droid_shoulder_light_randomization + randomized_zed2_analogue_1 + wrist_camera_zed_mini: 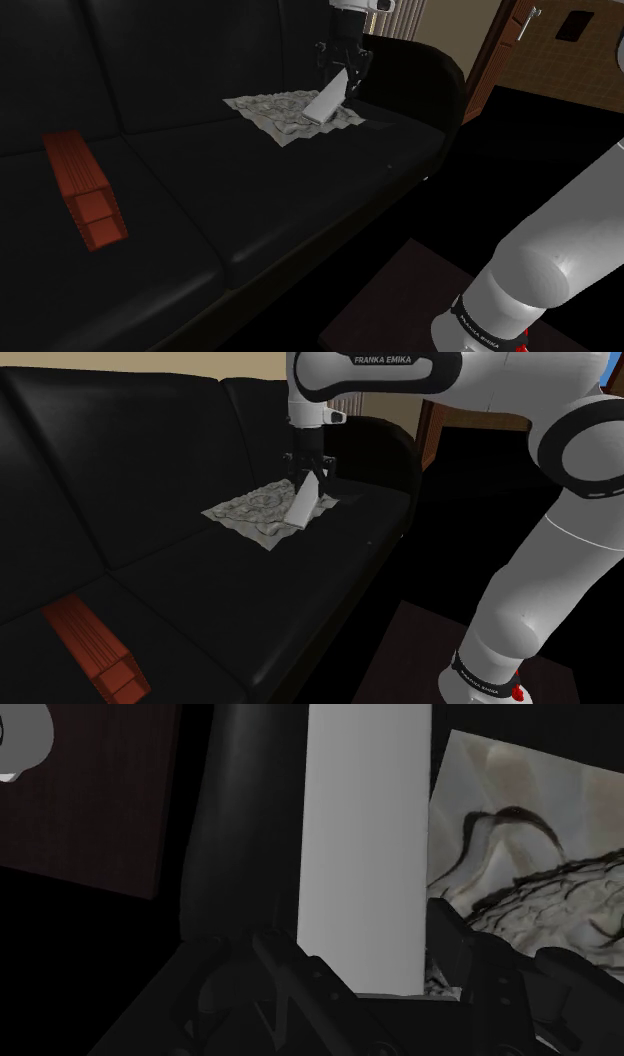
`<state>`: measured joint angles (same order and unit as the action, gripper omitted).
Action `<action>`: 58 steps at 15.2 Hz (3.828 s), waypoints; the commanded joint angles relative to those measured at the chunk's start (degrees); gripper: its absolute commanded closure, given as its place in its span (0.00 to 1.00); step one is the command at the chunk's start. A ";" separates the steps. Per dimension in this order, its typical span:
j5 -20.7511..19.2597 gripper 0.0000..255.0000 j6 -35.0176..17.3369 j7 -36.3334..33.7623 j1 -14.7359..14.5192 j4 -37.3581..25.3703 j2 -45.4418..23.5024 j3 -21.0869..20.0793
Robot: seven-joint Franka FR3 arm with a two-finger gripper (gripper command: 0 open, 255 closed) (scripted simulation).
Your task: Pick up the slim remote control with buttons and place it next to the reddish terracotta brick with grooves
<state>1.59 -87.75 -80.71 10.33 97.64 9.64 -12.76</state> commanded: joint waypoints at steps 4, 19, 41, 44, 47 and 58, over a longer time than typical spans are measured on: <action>0.55 1.00 0.43 -6.96 -2.79 -1.16 -0.62 -4.04; -3.25 1.00 2.55 -30.57 -13.22 -14.28 -12.53 -17.26; -2.75 1.00 -13.28 -32.34 -13.95 2.46 -11.50 -17.93; -2.79 1.00 -15.59 -32.37 -13.94 4.73 -11.54 -17.91; -2.89 1.00 -17.86 -32.45 -13.95 6.86 -11.72 -17.91; -3.07 0.00 -20.10 -32.57 -13.98 8.83 -12.02 -17.90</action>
<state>-1.48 -107.85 -113.28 -3.64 106.47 -2.37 -30.64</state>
